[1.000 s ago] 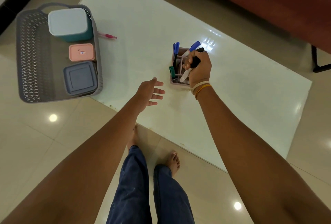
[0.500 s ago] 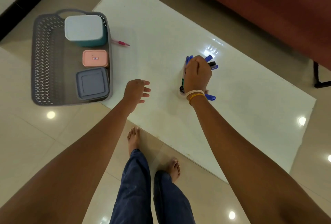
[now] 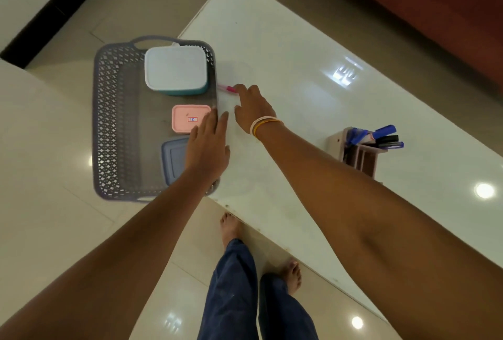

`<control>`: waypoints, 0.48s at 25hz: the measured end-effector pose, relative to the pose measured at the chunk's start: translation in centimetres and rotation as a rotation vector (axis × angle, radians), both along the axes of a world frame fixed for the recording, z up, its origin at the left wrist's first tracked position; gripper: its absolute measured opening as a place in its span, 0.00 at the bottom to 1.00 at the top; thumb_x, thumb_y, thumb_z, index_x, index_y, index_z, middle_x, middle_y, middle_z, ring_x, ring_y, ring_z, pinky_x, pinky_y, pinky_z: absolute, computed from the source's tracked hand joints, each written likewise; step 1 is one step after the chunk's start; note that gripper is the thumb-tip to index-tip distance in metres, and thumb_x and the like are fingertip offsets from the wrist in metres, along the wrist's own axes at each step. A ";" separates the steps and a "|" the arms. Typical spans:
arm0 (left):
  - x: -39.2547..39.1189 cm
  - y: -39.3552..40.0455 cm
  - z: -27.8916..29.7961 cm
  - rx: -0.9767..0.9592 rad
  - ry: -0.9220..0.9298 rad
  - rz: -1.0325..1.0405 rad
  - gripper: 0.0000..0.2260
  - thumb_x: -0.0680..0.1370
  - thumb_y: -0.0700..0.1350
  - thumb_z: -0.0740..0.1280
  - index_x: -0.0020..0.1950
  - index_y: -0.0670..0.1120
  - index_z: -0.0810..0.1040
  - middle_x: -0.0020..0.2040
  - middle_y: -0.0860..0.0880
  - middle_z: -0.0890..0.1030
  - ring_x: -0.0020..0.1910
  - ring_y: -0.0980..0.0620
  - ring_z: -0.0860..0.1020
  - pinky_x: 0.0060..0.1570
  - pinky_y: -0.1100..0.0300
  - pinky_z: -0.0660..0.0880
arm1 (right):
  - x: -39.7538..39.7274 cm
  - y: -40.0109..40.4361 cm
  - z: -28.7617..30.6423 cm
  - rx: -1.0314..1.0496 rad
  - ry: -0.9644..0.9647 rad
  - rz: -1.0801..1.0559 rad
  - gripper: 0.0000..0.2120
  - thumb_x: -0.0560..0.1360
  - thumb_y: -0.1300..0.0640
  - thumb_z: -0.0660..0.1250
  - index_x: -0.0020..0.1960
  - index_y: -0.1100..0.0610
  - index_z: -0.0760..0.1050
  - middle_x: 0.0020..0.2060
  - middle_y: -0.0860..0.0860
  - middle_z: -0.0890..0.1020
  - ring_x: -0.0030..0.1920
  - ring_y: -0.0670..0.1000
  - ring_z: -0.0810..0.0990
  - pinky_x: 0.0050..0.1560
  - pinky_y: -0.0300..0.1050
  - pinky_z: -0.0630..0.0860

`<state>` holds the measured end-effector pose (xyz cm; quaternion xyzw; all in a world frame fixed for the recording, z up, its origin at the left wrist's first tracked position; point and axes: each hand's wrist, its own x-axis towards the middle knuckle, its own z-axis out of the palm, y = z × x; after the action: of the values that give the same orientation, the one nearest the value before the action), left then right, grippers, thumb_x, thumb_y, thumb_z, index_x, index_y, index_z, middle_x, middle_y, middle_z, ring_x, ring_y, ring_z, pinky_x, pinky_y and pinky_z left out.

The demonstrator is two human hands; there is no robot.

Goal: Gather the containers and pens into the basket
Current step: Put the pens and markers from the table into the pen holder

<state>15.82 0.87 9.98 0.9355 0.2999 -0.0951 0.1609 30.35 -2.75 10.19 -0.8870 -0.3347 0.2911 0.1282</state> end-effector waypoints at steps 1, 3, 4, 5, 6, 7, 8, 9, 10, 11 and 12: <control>-0.1 0.1 -0.3 -0.009 -0.001 -0.022 0.31 0.78 0.47 0.65 0.78 0.45 0.55 0.78 0.41 0.59 0.77 0.41 0.58 0.73 0.45 0.62 | 0.4 1.1 -0.7 -0.046 -0.040 0.066 0.24 0.77 0.57 0.62 0.72 0.50 0.63 0.68 0.56 0.67 0.61 0.61 0.75 0.58 0.56 0.76; -0.1 0.1 -0.6 0.005 -0.016 -0.029 0.31 0.79 0.45 0.63 0.79 0.45 0.53 0.78 0.41 0.57 0.78 0.41 0.56 0.75 0.46 0.59 | 1.1 2.5 -1.7 -0.132 -0.183 0.208 0.26 0.76 0.56 0.64 0.73 0.49 0.62 0.71 0.55 0.65 0.66 0.60 0.70 0.61 0.55 0.73; -0.1 0.0 -0.6 0.025 -0.017 -0.029 0.30 0.79 0.45 0.62 0.79 0.45 0.53 0.78 0.42 0.57 0.78 0.41 0.55 0.75 0.46 0.57 | 1.3 2.8 -1.9 -0.145 -0.259 0.249 0.25 0.77 0.57 0.63 0.73 0.50 0.63 0.71 0.55 0.66 0.67 0.59 0.69 0.61 0.55 0.72; -0.1 0.0 -0.7 0.041 -0.019 -0.028 0.30 0.79 0.44 0.61 0.79 0.46 0.52 0.79 0.42 0.57 0.78 0.41 0.55 0.74 0.46 0.55 | 1.3 2.9 -2.0 -0.130 -0.317 0.261 0.23 0.78 0.58 0.62 0.72 0.52 0.65 0.69 0.55 0.69 0.66 0.58 0.70 0.60 0.54 0.72; -0.1 -0.1 -0.8 0.051 -0.018 -0.027 0.30 0.79 0.44 0.60 0.79 0.46 0.52 0.79 0.42 0.56 0.78 0.41 0.54 0.75 0.46 0.53 | 1.3 2.8 -2.0 -0.088 -0.355 0.256 0.19 0.79 0.59 0.60 0.70 0.54 0.68 0.65 0.55 0.72 0.64 0.58 0.72 0.58 0.52 0.73; -0.1 -0.1 -0.9 0.053 -0.013 -0.026 0.30 0.79 0.44 0.60 0.79 0.46 0.52 0.79 0.42 0.56 0.78 0.42 0.53 0.75 0.46 0.51 | 1.2 2.4 -2.1 -0.049 -0.371 0.239 0.16 0.80 0.60 0.59 0.67 0.57 0.71 0.61 0.56 0.76 0.61 0.57 0.75 0.56 0.51 0.75; -0.1 -0.1 -0.9 0.052 -0.005 -0.037 0.30 0.79 0.44 0.60 0.79 0.46 0.52 0.79 0.43 0.56 0.78 0.42 0.53 0.75 0.47 0.50 | 1.1 1.9 -2.0 -0.033 -0.372 0.212 0.14 0.80 0.61 0.59 0.64 0.58 0.73 0.57 0.56 0.78 0.58 0.57 0.77 0.53 0.50 0.77; 0.0 -0.3 -0.8 0.055 -0.003 -0.058 0.30 0.79 0.44 0.60 0.79 0.46 0.52 0.79 0.43 0.56 0.78 0.43 0.53 0.75 0.48 0.49 | 1.1 1.3 -1.9 -0.038 -0.362 0.178 0.12 0.80 0.62 0.60 0.62 0.59 0.75 0.54 0.56 0.79 0.56 0.57 0.78 0.52 0.50 0.78; 0.0 -0.6 -0.8 0.063 -0.006 -0.083 0.30 0.79 0.44 0.60 0.79 0.45 0.52 0.79 0.43 0.57 0.78 0.43 0.54 0.75 0.49 0.49 | 1.1 0.6 -1.8 -0.057 -0.345 0.136 0.11 0.79 0.63 0.61 0.59 0.60 0.76 0.52 0.57 0.80 0.54 0.58 0.79 0.52 0.50 0.78; -0.1 -0.8 -0.8 0.074 -0.015 -0.099 0.30 0.79 0.44 0.61 0.79 0.45 0.53 0.79 0.43 0.57 0.78 0.43 0.54 0.75 0.49 0.50 | 1.2 -0.1 -1.8 -0.073 -0.317 0.088 0.10 0.78 0.64 0.61 0.57 0.61 0.77 0.52 0.57 0.80 0.54 0.58 0.80 0.52 0.50 0.78; -0.1 -1.1 -0.8 0.076 -0.016 -0.102 0.30 0.80 0.44 0.61 0.79 0.45 0.53 0.79 0.43 0.58 0.78 0.44 0.55 0.75 0.50 0.50 | 1.3 -0.7 -1.7 -0.080 -0.275 0.040 0.10 0.78 0.64 0.61 0.57 0.61 0.77 0.52 0.57 0.80 0.54 0.58 0.79 0.53 0.50 0.78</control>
<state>15.67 -0.19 9.16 0.9558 0.2538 -0.0844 0.1224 31.69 -3.49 8.48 -0.9161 -0.3548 0.1823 0.0397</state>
